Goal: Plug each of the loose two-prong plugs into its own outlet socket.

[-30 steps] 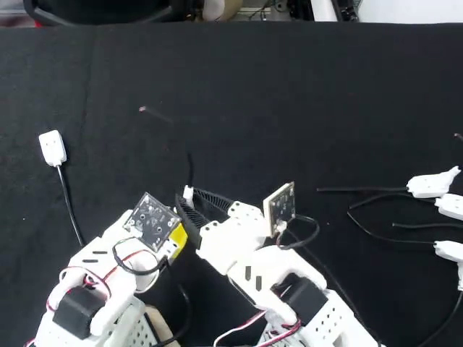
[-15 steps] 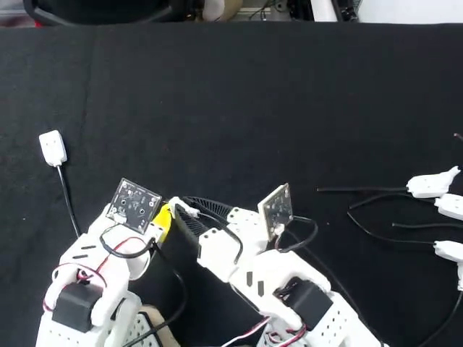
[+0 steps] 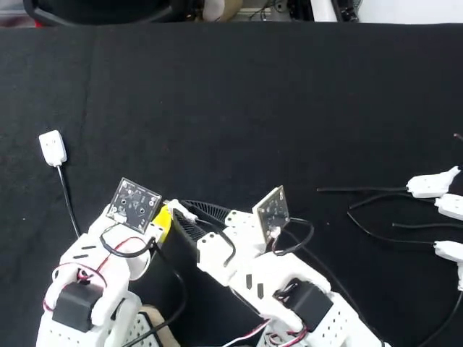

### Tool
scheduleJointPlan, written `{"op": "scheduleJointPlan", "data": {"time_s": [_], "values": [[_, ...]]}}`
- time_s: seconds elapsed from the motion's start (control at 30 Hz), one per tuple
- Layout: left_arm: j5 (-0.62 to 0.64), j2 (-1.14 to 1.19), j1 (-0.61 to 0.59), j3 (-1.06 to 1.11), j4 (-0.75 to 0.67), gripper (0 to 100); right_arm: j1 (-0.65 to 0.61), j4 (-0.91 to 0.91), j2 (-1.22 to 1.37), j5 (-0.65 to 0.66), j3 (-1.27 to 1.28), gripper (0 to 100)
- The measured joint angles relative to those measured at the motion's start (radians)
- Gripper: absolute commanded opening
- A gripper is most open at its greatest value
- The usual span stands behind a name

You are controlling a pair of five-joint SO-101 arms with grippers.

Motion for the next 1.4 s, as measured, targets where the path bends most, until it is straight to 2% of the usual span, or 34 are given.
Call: {"op": "scheduleJointPlan", "data": {"time_s": [0.23,0.47,0.8,0.97,1.1,1.2,1.4], "values": [[0.002,0.0,0.0,0.0,0.0,14,0.0,0.011,0.0,0.028,-0.003,1.1],[0.032,0.0,-0.078,-0.031,0.002,14,-0.034,0.035,0.0,0.029,0.005,1.1],[0.038,0.0,-0.089,-0.034,0.015,14,-0.031,0.048,0.0,0.054,0.006,1.1],[-0.08,-0.006,-0.094,-0.048,0.084,14,0.029,0.049,0.0,0.06,0.008,1.1],[-0.149,-0.006,-0.226,-0.023,0.06,14,0.04,0.049,0.0,0.083,0.008,1.1],[-0.137,-0.005,-0.334,0.018,-0.003,14,0.044,0.06,0.0,0.084,0.008,1.1],[-0.11,-0.003,-0.58,0.064,-0.075,14,0.141,0.153,0.002,0.084,-0.066,1.1]]}}
